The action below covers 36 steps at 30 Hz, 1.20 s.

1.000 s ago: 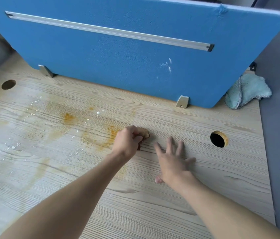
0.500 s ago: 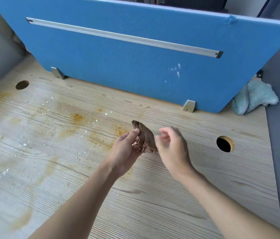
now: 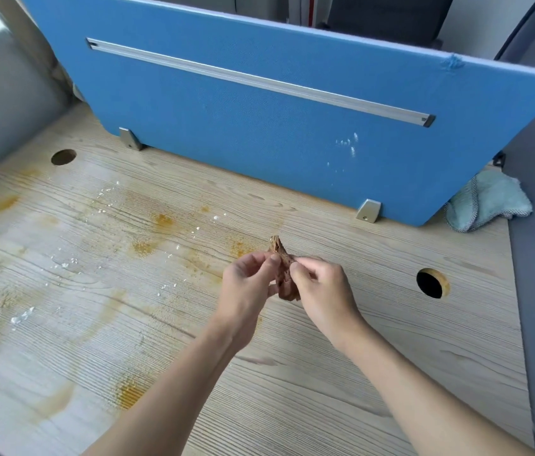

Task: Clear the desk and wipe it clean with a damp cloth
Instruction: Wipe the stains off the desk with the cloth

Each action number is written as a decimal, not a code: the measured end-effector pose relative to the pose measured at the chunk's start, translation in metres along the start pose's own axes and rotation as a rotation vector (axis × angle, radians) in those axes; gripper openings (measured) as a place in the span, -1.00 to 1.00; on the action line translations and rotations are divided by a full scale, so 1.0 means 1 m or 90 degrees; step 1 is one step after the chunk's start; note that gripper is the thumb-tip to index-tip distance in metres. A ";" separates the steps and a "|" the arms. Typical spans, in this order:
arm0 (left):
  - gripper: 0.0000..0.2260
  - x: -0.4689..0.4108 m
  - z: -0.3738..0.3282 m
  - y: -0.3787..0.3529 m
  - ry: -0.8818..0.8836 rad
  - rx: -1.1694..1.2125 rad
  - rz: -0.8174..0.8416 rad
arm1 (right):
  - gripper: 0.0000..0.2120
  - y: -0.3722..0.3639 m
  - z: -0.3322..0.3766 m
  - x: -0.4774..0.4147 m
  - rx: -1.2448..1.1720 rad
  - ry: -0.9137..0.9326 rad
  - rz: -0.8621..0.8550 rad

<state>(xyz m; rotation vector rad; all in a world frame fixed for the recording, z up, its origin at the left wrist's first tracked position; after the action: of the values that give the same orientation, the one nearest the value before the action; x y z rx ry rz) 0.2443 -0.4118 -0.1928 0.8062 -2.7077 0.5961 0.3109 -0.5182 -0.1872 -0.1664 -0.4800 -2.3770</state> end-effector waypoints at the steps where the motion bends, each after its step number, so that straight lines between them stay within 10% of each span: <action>1: -0.86 0.001 -0.001 -0.002 0.002 -0.001 -0.014 | -0.68 0.000 0.002 0.000 -0.058 -0.035 0.008; 5: -0.76 0.008 -0.011 -0.009 0.036 0.033 -0.009 | -0.75 -0.001 0.000 0.000 -0.238 -0.119 0.012; 10: -0.83 0.016 -0.017 -0.010 0.062 0.194 0.094 | -0.79 0.006 0.005 0.011 -0.020 0.020 0.052; 36: -0.75 0.057 -0.016 -0.015 -0.122 -0.114 0.148 | -0.78 0.010 0.024 0.038 0.159 0.066 -0.058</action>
<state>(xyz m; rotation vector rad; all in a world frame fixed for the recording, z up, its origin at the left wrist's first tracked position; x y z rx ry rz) 0.2085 -0.4425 -0.1546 0.5332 -3.0025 0.3285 0.2885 -0.5395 -0.1529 0.0924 -0.7416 -2.3745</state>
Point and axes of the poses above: each hand's wrist, its own x-axis away from the middle knuckle, its own y-axis out of the back of the hand, z = x × y, the point moved 1 cm from there along -x, towards the middle knuckle, and after that the axes turned 8 degrees about z, right-handed, at the moved point
